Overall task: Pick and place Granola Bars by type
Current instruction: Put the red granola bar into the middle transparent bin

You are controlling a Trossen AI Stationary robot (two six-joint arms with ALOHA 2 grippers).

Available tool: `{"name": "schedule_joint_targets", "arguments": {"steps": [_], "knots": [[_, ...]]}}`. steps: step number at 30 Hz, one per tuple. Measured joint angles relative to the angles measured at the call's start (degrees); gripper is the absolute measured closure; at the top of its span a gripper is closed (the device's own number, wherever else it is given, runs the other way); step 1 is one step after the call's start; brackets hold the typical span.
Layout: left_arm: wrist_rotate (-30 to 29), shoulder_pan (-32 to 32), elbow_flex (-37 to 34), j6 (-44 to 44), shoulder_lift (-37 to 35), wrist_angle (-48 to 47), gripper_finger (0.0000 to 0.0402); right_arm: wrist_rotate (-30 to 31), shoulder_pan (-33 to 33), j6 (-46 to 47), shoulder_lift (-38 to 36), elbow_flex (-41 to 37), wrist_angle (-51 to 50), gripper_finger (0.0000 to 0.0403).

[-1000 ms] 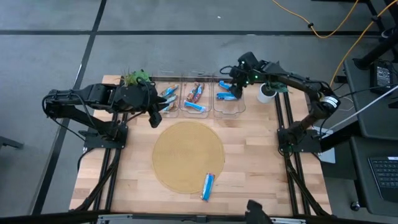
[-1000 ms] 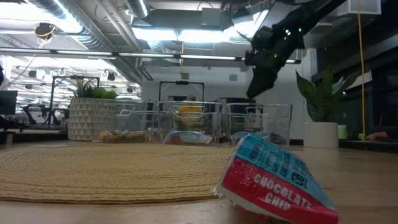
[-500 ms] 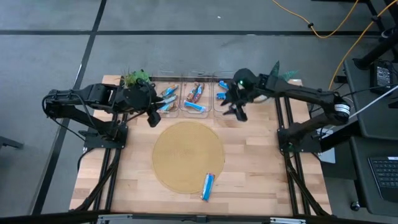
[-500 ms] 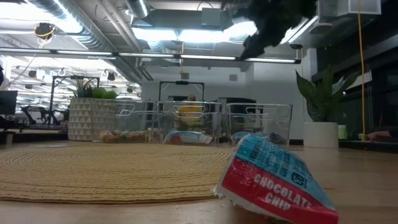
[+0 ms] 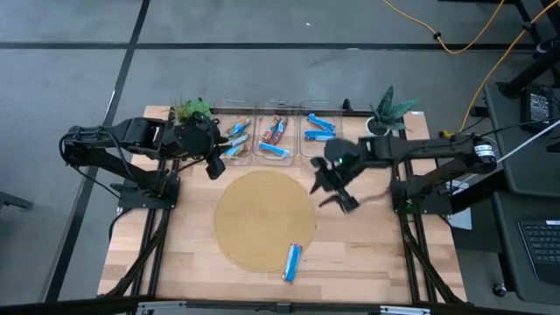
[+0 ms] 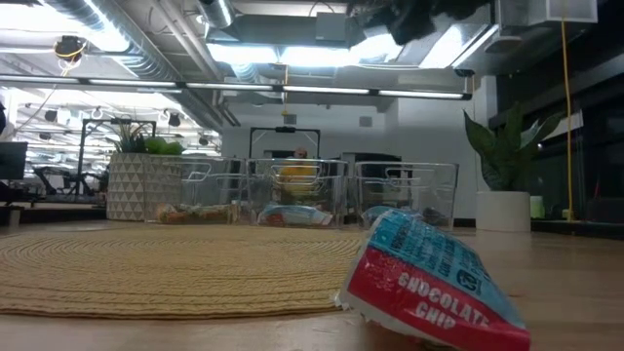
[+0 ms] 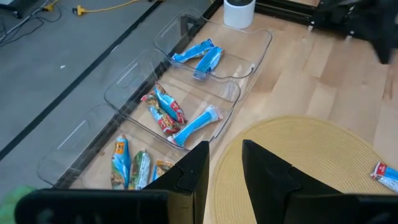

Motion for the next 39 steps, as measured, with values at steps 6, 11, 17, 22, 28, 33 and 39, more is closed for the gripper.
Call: {"name": "schedule_joint_targets", "arguments": {"steps": [6,11,17,22,28,33,39], "knots": [[0.10,-0.02,0.00,0.33,0.00,0.02,0.0313,8.36,8.57,-1.97,0.04,0.00,0.61,0.0192],[0.17,-0.02,0.00,0.80,0.00,0.02,0.0313,12.41,13.77,-2.19,1.18,0.00,3.08,0.0192],[0.17,-0.02,0.00,0.86,0.00,0.02,0.0313,13.33,17.46,-2.21,6.19,0.00,9.26,0.0192],[0.19,-0.02,0.00,0.86,0.00,0.02,0.0313,13.90,18.89,-3.17,11.05,0.00,14.31,0.0173],[0.30,0.00,0.00,1.57,0.00,0.02,0.0313,14.08,19.29,-5.63,17.94,0.00,14.34,0.0118],[0.35,0.00,0.00,1.86,0.00,0.02,0.0313,14.08,19.77,-5.96,23.58,-0.02,16.29,0.0076],[0.82,0.00,0.00,1.84,0.00,0.02,0.0313,13.95,20.90,-9.50,28.38,-0.02,18.85,0.0061]]}}
